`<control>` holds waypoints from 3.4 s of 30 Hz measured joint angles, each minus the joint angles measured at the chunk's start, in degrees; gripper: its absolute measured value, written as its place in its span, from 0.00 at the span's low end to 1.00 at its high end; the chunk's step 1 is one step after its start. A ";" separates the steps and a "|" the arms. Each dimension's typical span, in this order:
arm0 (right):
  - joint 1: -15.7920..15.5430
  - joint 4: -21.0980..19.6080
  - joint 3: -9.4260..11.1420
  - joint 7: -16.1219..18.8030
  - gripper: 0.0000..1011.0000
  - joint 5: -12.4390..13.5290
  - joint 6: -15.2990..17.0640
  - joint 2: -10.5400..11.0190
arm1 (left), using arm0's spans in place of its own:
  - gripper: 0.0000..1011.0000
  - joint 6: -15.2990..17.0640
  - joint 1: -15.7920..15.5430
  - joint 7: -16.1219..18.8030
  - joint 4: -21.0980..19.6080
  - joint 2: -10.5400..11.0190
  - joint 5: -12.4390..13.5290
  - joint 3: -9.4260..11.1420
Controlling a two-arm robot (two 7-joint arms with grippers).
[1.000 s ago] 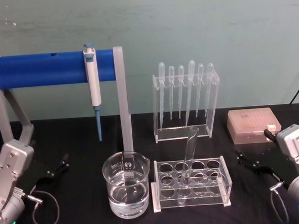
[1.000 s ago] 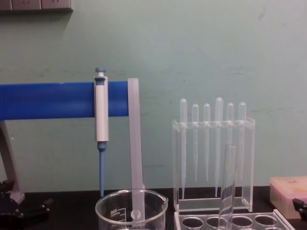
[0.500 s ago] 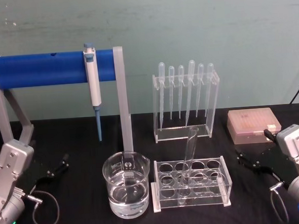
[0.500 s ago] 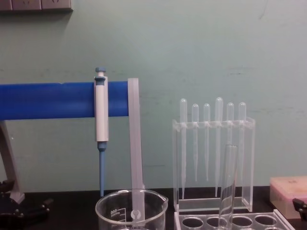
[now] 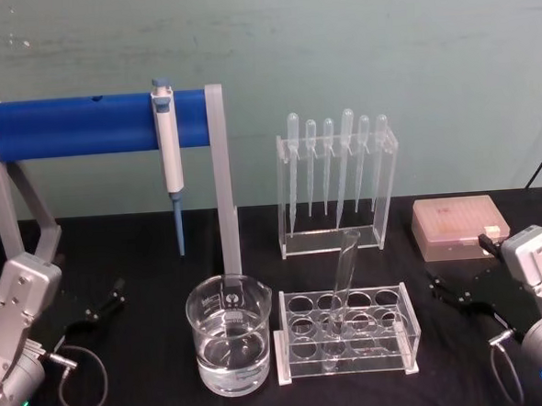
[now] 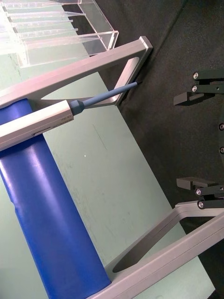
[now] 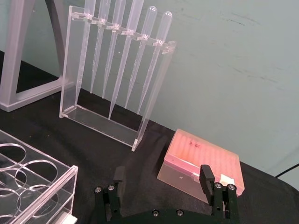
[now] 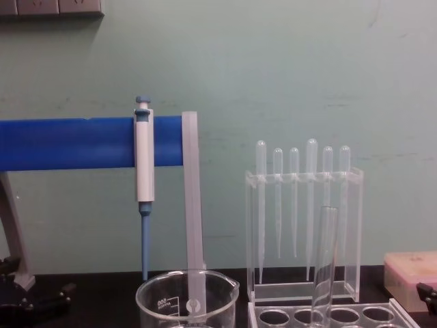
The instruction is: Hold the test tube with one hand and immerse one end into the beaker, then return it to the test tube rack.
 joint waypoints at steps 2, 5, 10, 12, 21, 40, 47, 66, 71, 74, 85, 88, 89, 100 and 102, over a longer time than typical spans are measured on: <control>-0.52 -0.33 0.48 0.01 0.99 -0.30 0.00 -0.06 | 0.99 0.00 0.00 0.00 0.00 0.00 0.00 0.00; -1.50 -1.31 0.95 -0.22 0.99 -0.80 -0.02 0.27 | 0.99 0.00 0.00 0.00 0.00 0.00 0.00 0.00; -5.52 -5.36 2.44 -1.86 0.99 -2.90 -0.68 2.28 | 0.99 0.00 0.00 0.00 0.00 0.00 0.00 0.00; -7.03 -6.82 3.08 -2.11 0.99 -3.02 -0.94 3.09 | 0.99 0.00 0.00 0.00 0.00 0.00 0.00 0.00; -15.42 -16.77 8.09 2.92 0.99 5.55 -1.67 6.54 | 0.99 0.00 0.00 0.00 0.00 0.00 0.00 0.00; -6.97 -17.00 5.00 17.05 0.99 21.09 10.24 -3.29 | 0.99 0.00 0.00 0.00 0.00 0.00 0.00 0.00; 0.03 -10.76 3.55 19.04 0.99 23.65 17.58 -8.24 | 0.99 0.00 0.00 0.00 0.00 0.00 0.00 0.00; 8.99 -4.15 0.91 19.89 0.91 28.54 25.74 -10.08 | 0.99 0.00 0.00 0.00 0.00 0.00 0.00 0.00; 8.26 -5.91 0.76 19.25 0.78 28.54 25.43 -8.98 | 0.99 0.00 0.00 0.00 0.00 0.00 0.00 0.00; 7.33 -7.57 0.91 18.77 0.68 28.51 25.00 -8.05 | 0.99 0.00 0.00 0.00 0.00 0.00 0.00 0.00; 4.76 -10.51 2.12 17.88 0.34 29.56 24.21 -6.17 | 0.99 0.00 0.00 0.00 0.00 0.00 0.00 0.00; 4.63 -10.59 2.31 17.80 0.25 30.03 24.14 -5.99 | 0.99 0.00 0.00 0.00 0.00 0.00 0.00 0.00; 4.62 -10.59 2.33 17.79 0.23 30.12 24.13 -5.97 | 0.99 0.00 0.00 0.00 0.00 0.00 0.00 0.00; 3.12 -15.87 1.64 17.76 0.22 28.01 21.62 -3.31 | 0.99 0.00 0.00 0.00 0.00 0.00 0.00 0.00; 3.05 -16.99 1.48 18.00 0.22 26.89 21.16 -2.72 | 0.99 0.00 0.00 0.00 0.00 0.00 0.00 0.00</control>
